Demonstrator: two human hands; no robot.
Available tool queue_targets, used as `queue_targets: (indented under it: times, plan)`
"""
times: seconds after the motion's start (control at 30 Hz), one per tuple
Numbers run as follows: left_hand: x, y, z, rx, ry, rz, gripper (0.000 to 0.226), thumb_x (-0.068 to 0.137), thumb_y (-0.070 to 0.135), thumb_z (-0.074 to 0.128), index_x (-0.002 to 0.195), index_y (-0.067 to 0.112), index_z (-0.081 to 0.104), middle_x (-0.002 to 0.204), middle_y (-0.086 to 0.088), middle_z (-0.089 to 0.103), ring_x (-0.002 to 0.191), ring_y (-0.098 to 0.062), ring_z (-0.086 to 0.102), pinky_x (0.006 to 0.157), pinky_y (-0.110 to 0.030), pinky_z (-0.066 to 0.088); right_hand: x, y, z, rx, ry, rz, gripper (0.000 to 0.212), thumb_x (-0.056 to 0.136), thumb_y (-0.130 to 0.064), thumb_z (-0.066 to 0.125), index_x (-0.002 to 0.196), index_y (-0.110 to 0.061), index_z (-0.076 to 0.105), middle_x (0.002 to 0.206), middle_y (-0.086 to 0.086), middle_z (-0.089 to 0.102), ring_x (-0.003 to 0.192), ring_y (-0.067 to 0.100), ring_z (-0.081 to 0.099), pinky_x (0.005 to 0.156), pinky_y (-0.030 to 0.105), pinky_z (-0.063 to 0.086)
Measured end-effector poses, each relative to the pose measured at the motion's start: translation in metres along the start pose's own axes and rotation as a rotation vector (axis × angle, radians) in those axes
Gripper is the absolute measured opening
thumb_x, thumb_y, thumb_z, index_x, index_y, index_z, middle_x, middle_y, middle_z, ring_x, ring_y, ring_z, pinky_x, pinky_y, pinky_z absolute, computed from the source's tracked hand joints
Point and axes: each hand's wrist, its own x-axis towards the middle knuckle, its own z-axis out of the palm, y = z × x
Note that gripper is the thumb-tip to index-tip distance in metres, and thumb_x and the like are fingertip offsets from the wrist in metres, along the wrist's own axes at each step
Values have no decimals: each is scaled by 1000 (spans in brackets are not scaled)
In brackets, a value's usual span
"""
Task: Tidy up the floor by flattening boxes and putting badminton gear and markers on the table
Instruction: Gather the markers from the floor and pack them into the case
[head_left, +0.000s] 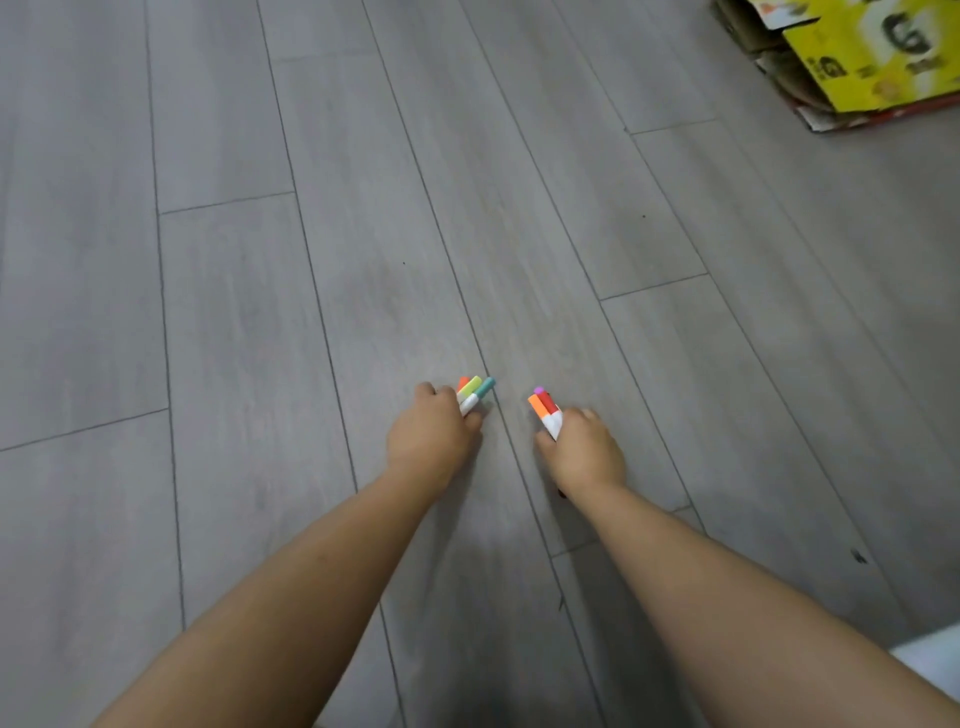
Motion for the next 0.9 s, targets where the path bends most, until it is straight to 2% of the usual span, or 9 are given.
queue_targets:
  times: [0.1,0.2,0.33,0.4,0.53,0.6,0.73,0.9]
  plan:
    - [7,-5,-2,-65,-31,1,43,98,44,47,116,5,54,112,-14,56,92,-33,60,76,-39,49,0,-6,-1,-20,46,-12,41,90,-40,57,112,-5,58,110,14,56,93,37,61,69,36,42]
    - [10,-9,-4,-170,-57,-27,38,101,39,46,120,6,46,105,-17,61,91,-35,61,78,-43,53,2,-11,-2,14,60,-39,42,90,-37,60,112,-1,53,110,16,55,93,35,58,67,31,34]
    - [11,-19,-5,-259,-85,-57,32,103,33,44,124,9,39,102,-14,59,82,-27,59,72,-40,51,6,-26,-9,131,90,-129,37,92,-26,60,117,-2,48,112,21,58,95,39,59,67,34,33]
    - [7,-27,-16,-259,-92,-62,33,103,34,44,123,8,40,103,-16,60,86,-31,60,75,-40,52,2,-37,-18,126,126,-166,36,92,-22,60,121,-4,47,108,22,61,93,42,61,66,36,33]
    - [-30,-47,-69,-127,-113,-187,31,100,34,47,120,10,48,101,-17,62,82,-30,57,70,-34,44,-35,-60,-48,105,98,-64,32,93,-25,57,119,-10,48,105,19,64,89,41,62,63,39,40]
    - [-58,-50,-100,-58,-161,-224,27,98,31,51,117,11,53,99,-14,64,81,-27,59,69,-32,45,-62,-71,-71,77,20,-55,28,94,-28,55,116,-11,48,102,16,65,90,39,62,64,38,40]
    - [-117,-32,-173,-35,-190,-260,22,95,31,54,110,14,56,89,-8,62,76,-23,60,65,-31,47,-115,-89,-142,128,-56,32,22,94,-26,55,111,-11,51,100,15,65,91,39,62,71,41,50]
    - [-187,32,-290,-88,-201,-278,20,94,31,55,108,16,55,88,-7,63,76,-23,62,66,-33,54,-190,-117,-275,174,-133,136,16,95,-25,52,105,-12,51,95,12,63,83,35,61,69,38,50]
